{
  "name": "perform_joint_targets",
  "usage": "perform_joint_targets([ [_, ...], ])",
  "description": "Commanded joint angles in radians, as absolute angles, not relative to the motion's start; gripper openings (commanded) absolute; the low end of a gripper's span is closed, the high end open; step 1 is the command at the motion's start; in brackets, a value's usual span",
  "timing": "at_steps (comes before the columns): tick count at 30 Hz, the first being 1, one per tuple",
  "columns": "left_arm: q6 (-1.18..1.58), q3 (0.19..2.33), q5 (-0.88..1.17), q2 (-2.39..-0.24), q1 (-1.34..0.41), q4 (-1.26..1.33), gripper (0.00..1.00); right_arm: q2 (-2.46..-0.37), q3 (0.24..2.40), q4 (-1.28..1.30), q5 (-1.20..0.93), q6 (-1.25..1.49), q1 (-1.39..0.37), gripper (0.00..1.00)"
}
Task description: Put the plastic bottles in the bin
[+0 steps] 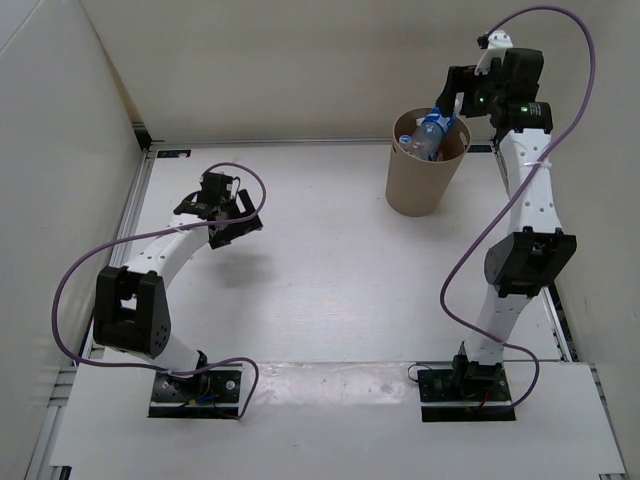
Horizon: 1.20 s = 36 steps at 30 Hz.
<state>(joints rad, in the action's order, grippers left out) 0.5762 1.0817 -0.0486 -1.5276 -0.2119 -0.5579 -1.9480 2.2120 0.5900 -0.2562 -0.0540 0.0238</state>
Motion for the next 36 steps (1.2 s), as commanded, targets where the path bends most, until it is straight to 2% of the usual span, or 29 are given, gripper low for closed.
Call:
perform_joint_targets([
  [1,0.571,1.114,-0.051,-1.513,-0.209,-0.563,1.00,-1.858,2.296,0.519,-0.213,-0.046,0.032,0.90],
  [3,0.571,1.115,-0.049,-1.514,-0.207,-0.563,1.00,-1.845,2.289,0.479,-0.112,-0.019,0.050,0.90],
  [10,0.569,1.100,-0.055,-1.499,-0.209,-0.569,1.00,-1.807,2.261,0.497,-0.028,-0.032,0.133,0.90],
  [14,0.568,1.083,-0.060,-1.483,-0.209,-0.566,1.00,-1.770,2.120,0.575,-0.005,0.028,0.199,0.90],
  [19,0.528,1.111,-0.077,-1.479,-0.204,-0.600,1.00,-1.752,1.996,0.773,0.344,-0.026,0.151,0.90],
  [21,0.519,1.118,-0.081,-1.474,-0.204,-0.600,1.00,-1.729,1.898,0.804,0.399,-0.023,0.143,0.90],
  [26,0.525,1.112,-0.130,-1.465,-0.198,-0.588,1.00,-1.626,1.732,0.776,0.351,-0.009,0.146,0.90],
  [36,0.392,1.077,-0.267,-1.367,-0.190,-0.497,1.00,-1.591,1.677,0.798,0.333,0.054,0.179,0.90],
])
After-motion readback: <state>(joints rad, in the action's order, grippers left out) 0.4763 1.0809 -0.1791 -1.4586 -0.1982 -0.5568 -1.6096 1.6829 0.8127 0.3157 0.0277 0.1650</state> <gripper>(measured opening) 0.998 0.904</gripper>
